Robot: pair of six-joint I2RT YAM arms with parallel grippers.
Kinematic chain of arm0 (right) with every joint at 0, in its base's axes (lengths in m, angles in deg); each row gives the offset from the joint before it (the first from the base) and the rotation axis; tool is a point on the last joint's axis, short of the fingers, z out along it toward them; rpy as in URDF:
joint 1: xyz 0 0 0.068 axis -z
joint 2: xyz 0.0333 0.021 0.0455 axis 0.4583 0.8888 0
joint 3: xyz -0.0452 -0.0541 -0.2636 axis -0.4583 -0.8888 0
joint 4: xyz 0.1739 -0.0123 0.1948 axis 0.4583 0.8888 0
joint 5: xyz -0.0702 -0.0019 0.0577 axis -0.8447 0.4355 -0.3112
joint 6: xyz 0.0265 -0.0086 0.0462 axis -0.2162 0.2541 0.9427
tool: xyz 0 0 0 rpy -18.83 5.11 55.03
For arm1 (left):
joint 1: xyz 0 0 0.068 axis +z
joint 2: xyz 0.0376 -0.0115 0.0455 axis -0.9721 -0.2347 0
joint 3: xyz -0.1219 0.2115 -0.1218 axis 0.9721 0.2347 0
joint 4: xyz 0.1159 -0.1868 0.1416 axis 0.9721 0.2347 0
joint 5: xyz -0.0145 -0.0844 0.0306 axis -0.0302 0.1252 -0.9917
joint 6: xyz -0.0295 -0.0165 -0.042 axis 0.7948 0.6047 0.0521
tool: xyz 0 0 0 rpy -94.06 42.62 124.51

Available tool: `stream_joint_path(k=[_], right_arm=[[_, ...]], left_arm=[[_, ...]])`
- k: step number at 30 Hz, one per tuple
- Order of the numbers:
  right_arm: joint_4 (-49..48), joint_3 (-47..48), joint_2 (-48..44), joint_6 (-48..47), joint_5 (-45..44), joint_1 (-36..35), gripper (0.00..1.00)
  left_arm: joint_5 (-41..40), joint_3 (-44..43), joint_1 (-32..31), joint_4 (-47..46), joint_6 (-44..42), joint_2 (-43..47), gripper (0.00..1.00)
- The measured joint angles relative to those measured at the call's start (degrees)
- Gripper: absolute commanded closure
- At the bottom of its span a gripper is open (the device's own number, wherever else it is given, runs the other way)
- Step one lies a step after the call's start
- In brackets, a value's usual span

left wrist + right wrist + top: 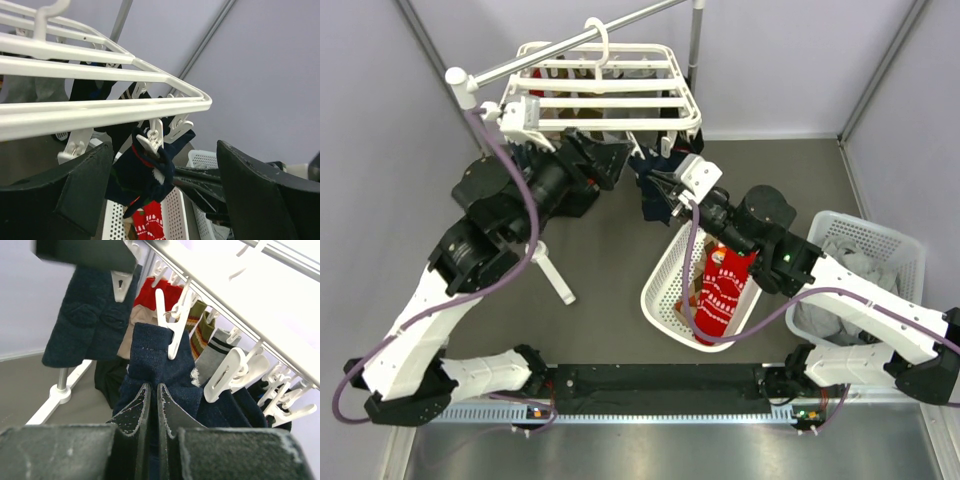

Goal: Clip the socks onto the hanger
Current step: Clamp the sock onto the hanger, then open the clamp at the hanger.

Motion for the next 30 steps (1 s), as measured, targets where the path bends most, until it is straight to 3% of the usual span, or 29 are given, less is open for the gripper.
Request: stream_joint_path(k=[6,12,30], right_arm=[[-0.76,-0.02,0.37,0.09,-2.75,0.0,1.0],[-1.33,-0.15,0.48,0.13,-5.03,0.0,1.0],[-3.82,-1.38,0.96,0.7,-5.57,1.46,1.0]], left_arm=[[-0.48,2.93,0.0,-0.28,-5.27,6.88,0.13],[-3.82,4.85,0.0,0.98,-10.43,10.73,0.2],[-5.62,7.45,0.0,-1.97,-19.82,4.44,0.29]])
